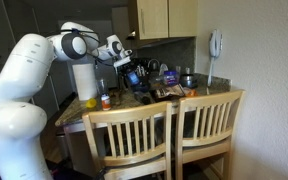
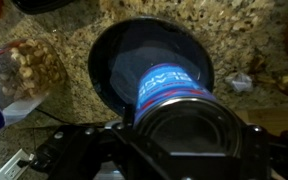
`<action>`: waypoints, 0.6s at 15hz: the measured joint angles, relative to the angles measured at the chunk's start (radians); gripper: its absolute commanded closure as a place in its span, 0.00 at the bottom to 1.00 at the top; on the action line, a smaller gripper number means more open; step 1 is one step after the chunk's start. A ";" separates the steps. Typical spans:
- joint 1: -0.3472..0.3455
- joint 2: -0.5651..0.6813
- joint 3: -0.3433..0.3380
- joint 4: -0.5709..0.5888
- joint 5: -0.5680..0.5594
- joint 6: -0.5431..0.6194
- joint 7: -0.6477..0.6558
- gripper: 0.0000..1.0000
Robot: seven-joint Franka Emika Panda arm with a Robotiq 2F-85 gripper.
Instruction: Pick the blue tin on the counter and put it in the bowl
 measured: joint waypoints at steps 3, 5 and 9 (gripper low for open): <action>0.026 -0.061 -0.029 -0.138 -0.101 0.075 0.088 0.43; 0.067 -0.114 -0.082 -0.230 -0.229 0.127 0.200 0.43; 0.108 -0.246 -0.121 -0.427 -0.385 0.171 0.382 0.43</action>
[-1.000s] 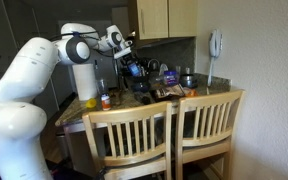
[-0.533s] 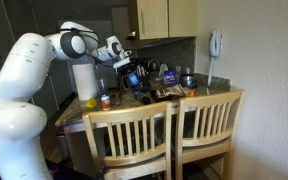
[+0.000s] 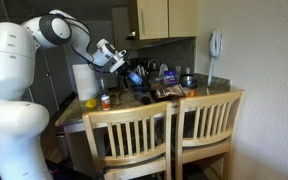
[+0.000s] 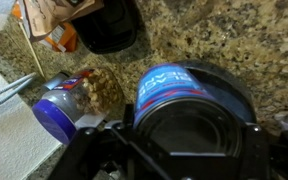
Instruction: Pick the blue tin on the counter and put it in the bowl
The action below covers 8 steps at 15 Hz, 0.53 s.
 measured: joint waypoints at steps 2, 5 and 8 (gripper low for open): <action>-0.016 -0.072 0.018 -0.107 0.029 0.063 0.006 0.43; -0.027 -0.198 0.040 -0.216 0.009 0.167 -0.009 0.43; -0.027 -0.312 0.083 -0.219 -0.003 0.180 -0.075 0.43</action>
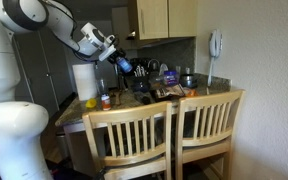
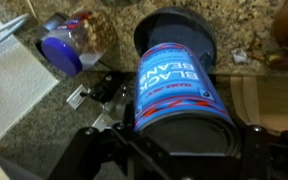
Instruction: Pick the blue tin on the counter and put it in the bowl
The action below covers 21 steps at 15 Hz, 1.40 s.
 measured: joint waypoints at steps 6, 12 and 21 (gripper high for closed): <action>-0.007 0.015 0.056 0.273 0.315 -0.249 -0.259 0.43; -0.023 0.190 0.063 0.572 0.317 -0.449 -0.309 0.43; -0.011 0.322 0.074 0.788 0.317 -0.561 -0.360 0.43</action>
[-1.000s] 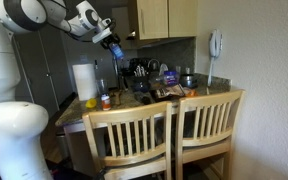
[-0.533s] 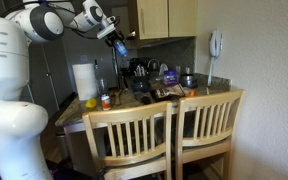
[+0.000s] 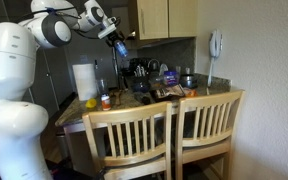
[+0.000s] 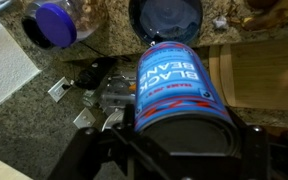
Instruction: Pick the blue tin on the counter and put it in the bowl
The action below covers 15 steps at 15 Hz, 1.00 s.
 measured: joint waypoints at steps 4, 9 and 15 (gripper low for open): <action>-0.030 0.109 -0.003 0.166 0.054 -0.103 -0.044 0.43; -0.061 0.250 -0.004 0.392 0.085 -0.253 -0.055 0.43; -0.053 0.371 -0.035 0.542 0.104 -0.281 -0.043 0.43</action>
